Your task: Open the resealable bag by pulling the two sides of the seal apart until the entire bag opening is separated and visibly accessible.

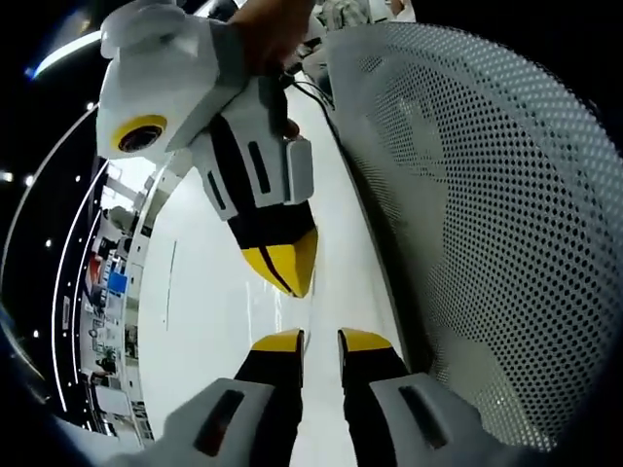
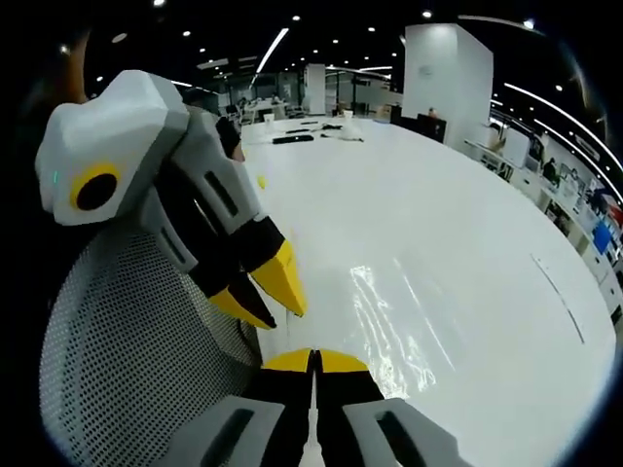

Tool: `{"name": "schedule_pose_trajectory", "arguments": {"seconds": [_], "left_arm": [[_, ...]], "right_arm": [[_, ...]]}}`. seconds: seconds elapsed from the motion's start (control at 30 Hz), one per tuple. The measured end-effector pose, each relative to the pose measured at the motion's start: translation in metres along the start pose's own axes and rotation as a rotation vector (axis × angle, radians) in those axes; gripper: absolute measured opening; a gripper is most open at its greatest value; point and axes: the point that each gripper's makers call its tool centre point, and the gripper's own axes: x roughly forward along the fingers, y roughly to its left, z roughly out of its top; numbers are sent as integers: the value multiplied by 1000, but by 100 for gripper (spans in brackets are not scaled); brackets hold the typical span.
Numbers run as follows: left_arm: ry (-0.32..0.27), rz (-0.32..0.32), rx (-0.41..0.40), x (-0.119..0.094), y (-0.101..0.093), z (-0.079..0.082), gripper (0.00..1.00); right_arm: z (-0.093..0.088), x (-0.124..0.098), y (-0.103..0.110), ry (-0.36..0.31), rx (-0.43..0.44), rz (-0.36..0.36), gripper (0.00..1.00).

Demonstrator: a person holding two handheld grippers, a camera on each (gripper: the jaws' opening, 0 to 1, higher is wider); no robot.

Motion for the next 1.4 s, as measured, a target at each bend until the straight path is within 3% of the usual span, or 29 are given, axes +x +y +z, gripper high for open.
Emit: {"name": "schedule_pose_trajectory", "arguments": {"seconds": [0.13,0.23,0.37,0.9,1.4], "left_arm": [[31,7,2,0,-1,-8,9],[40,12,-23,-1,-1,-11,0],[39,16,-39,-2,-1,-12,0],[7,28,-94,-2,-2,-6,0],[1,33,-125,0,0,-7,0]], "right_arm": [[3,1,4,-18,-41,15,0],[2,3,7,-5,-61,19,0],[2,3,6,-5,-60,13,0],[18,-10,-32,-106,97,-153,0],[27,-18,-44,-160,145,-205,0]]}}
